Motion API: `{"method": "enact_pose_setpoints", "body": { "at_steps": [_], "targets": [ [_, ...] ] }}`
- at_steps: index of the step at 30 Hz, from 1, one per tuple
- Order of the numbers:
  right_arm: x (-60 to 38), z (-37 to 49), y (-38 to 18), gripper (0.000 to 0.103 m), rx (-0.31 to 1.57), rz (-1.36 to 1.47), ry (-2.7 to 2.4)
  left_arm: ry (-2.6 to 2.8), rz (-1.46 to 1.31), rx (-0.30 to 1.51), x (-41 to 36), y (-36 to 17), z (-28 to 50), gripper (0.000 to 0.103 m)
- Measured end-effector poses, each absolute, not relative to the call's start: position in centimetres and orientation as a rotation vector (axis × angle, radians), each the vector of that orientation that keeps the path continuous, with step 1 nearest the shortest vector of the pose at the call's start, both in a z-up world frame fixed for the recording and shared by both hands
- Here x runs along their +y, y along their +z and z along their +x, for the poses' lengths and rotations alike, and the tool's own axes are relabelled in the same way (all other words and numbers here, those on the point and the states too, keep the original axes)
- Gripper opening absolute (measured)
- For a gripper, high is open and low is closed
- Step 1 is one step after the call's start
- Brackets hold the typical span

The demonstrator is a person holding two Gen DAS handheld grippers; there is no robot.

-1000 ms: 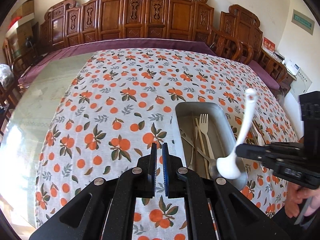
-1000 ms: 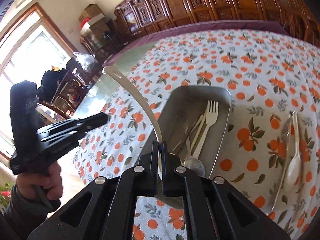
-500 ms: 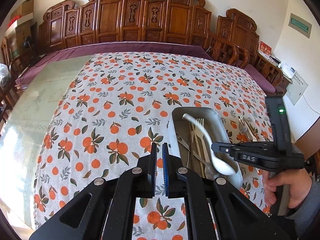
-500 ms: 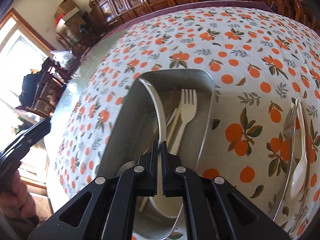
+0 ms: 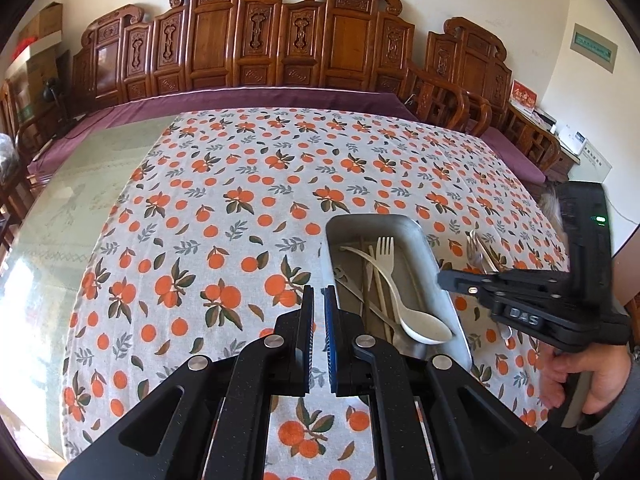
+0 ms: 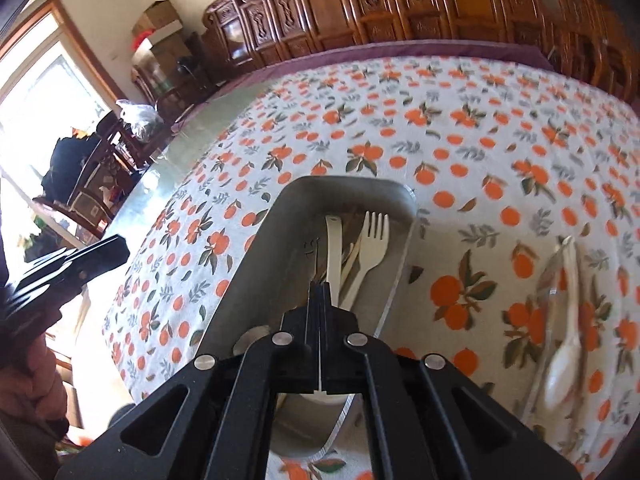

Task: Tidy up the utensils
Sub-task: 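Lower the white plastic spoon into the tray and open the right tool, then grasp another white plastic spoon with the right tool while the left tool moves to the pile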

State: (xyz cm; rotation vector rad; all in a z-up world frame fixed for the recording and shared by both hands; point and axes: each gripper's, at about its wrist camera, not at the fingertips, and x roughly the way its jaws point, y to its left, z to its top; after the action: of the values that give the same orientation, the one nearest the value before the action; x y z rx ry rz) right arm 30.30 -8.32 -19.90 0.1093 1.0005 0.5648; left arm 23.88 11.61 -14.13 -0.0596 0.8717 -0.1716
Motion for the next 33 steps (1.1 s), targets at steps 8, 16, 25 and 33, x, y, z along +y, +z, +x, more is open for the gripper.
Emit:
{"method": "enact_pose_setpoints", "body": {
  "at_steps": [8, 16, 25, 33],
  "targets": [
    [-13.0, 27.0, -17.2, 0.001, 0.932, 0.077, 0.555, -0.188, -0.034, 0.853, 9.3, -13.0, 22.6, 0.004],
    [-18.3, 24.2, -15.3, 0.004, 0.864, 0.059, 0.491, -0.204, 0.008, 0.816, 6.4, -11.5, 20.9, 0.030],
    [-23.6, 22.5, -15.0, 0.004, 0.810, 0.042, 0.407, -0.244, 0.026, 0.808, 3.1, -11.4, 20.2, 0.071],
    [-28.0, 23.2, -16.7, 0.022, 0.795, 0.040, 0.321, -0.303, 0.023, 0.817, -0.5, -12.2, 20.7, 0.076]
  ]
}}
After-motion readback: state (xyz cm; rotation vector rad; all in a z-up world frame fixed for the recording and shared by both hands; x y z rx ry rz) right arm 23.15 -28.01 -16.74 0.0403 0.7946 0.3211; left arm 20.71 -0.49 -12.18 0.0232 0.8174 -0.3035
